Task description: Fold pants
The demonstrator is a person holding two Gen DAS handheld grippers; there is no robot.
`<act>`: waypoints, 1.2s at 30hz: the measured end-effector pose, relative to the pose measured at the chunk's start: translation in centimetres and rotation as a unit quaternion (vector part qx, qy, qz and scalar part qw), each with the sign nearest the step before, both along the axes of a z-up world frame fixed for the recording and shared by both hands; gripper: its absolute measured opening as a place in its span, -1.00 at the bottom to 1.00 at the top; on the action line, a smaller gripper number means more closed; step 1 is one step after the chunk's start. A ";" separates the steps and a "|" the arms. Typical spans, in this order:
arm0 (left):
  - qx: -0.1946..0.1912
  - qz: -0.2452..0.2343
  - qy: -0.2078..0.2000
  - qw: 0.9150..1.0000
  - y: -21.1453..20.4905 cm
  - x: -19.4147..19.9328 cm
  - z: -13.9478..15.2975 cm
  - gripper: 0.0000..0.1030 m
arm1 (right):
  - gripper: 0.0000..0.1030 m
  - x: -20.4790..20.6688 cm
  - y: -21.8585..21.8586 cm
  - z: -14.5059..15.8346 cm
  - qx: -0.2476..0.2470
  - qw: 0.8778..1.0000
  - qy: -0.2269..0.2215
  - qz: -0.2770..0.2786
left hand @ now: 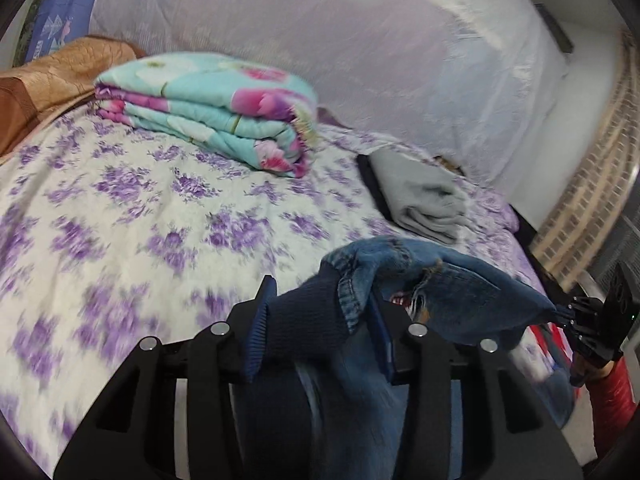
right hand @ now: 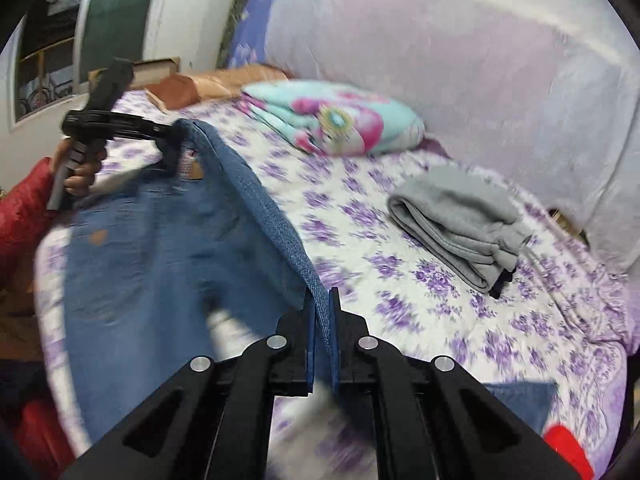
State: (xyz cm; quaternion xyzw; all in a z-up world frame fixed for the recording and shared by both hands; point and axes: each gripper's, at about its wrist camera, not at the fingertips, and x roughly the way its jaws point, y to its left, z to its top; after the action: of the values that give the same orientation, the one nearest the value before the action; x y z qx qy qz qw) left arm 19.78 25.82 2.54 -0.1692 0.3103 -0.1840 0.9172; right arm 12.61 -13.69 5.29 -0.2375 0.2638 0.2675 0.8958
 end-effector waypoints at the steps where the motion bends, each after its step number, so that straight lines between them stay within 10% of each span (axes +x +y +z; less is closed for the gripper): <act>1: 0.002 -0.002 -0.004 1.000 0.1 -1.5 0.1 -0.18 | -0.88 -1.5 -0.1 0.0 0.002 1.000 -0.004 0.003; 7: 0.002 0.003 0.033 0.999 1.0 -8.7 -2.5 0.15 | -0.88 -11.3 -0.1 -4.5 0.011 0.999 0.011 0.033; 14: -0.146 0.005 0.076 0.986 4.2 -13.0 -4.7 0.32 | -0.88 -12.1 -0.3 -9.7 0.031 0.998 0.047 0.028; 24: -0.156 0.044 0.144 0.976 0.7 -7.1 -3.4 0.48 | -0.88 -12.3 -0.5 -9.9 0.053 0.997 0.047 0.025; 30: -0.164 0.040 0.153 0.974 0.4 -6.2 -2.7 -0.34 | -0.88 -12.9 -0.4 -8.2 0.047 0.998 0.022 0.026; 36: -0.118 -0.006 0.067 0.991 -1.0 -9.8 2.2 -0.40 | -0.88 -14.7 -1.8 -5.5 0.062 0.998 0.012 0.023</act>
State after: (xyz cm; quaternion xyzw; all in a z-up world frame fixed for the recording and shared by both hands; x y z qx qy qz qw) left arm 9.97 24.81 4.75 -0.2863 0.3481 -0.2135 0.8668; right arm -2.05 -15.47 -0.17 -0.1838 0.2519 0.3064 0.8994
